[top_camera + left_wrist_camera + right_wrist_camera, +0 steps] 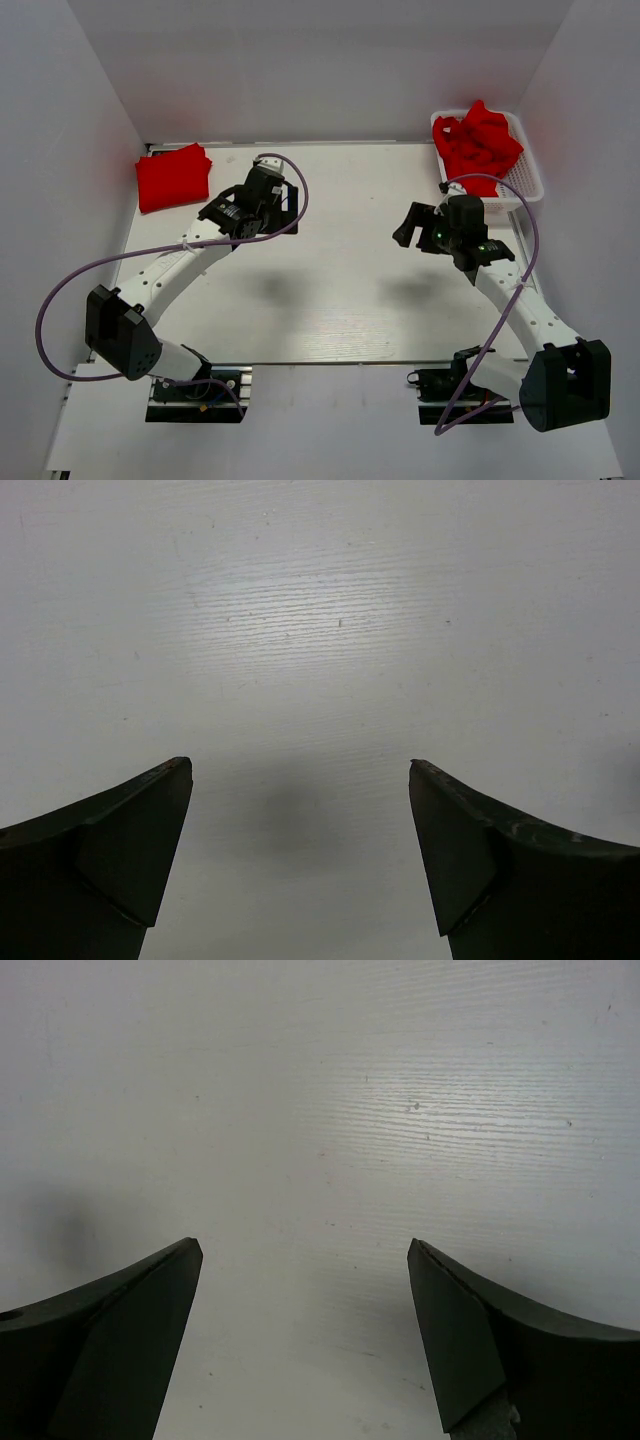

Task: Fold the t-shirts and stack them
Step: Grab crumpled tshirt from bin with the right arm

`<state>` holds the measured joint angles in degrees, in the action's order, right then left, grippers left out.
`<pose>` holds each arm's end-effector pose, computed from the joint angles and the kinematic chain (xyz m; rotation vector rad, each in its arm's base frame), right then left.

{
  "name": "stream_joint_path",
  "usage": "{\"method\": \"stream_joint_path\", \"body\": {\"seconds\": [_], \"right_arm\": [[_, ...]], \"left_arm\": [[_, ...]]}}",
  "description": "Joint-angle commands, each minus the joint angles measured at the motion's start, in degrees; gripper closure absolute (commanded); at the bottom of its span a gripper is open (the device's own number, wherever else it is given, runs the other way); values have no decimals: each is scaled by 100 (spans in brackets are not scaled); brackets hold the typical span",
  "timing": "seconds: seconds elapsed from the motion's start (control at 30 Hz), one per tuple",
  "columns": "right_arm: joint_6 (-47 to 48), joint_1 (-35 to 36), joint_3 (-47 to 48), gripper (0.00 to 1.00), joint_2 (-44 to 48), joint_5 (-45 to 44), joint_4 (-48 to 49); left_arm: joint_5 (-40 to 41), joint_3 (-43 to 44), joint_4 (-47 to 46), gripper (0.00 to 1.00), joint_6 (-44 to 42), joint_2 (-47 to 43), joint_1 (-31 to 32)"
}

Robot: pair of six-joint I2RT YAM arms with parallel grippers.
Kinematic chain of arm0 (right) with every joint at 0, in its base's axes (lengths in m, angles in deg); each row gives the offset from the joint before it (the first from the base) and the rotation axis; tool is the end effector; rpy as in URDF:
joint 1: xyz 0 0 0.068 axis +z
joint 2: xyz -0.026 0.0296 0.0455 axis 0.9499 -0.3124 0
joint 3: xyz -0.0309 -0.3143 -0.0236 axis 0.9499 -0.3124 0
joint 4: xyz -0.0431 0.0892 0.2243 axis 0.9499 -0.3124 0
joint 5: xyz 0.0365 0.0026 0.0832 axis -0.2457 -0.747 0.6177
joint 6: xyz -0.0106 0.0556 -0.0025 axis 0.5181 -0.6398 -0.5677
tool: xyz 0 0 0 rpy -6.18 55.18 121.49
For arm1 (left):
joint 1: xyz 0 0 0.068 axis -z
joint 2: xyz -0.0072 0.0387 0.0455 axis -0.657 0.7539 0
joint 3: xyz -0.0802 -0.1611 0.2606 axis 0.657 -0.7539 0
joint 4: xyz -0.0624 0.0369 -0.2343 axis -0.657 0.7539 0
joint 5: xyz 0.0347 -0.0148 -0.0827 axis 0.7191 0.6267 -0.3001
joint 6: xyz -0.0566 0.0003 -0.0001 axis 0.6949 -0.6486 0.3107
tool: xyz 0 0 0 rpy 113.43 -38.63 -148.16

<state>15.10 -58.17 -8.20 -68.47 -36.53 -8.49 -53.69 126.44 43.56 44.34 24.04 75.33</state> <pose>0.2071 0.0554 0.3117 0.0850 2.1870 0.4932 0.2396 -0.1489 0.3635 0.1239 2.3687 -0.1013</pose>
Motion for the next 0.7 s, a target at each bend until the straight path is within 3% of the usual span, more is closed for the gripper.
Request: {"method": "stream_joint_path", "body": {"seconds": [0.0, 0.3, 0.5, 0.67], "right_arm": [[90, -9, -74, 10, 117, 116, 360], [126, -18, 128, 10, -322, -154, 467], [213, -324, 1480, 10, -1559, -1121, -122], [275, -887, 3358, 10, -3051, -1404, -1010]], "left_arm": [[45, -17, -70, 0, -7, -222, 28], [45, -17, 0, 0, -60, -274, 28], [98, 70, 123, 0, -60, -11, 28], [98, 326, 194, 0, -226, 261, 28]]}}
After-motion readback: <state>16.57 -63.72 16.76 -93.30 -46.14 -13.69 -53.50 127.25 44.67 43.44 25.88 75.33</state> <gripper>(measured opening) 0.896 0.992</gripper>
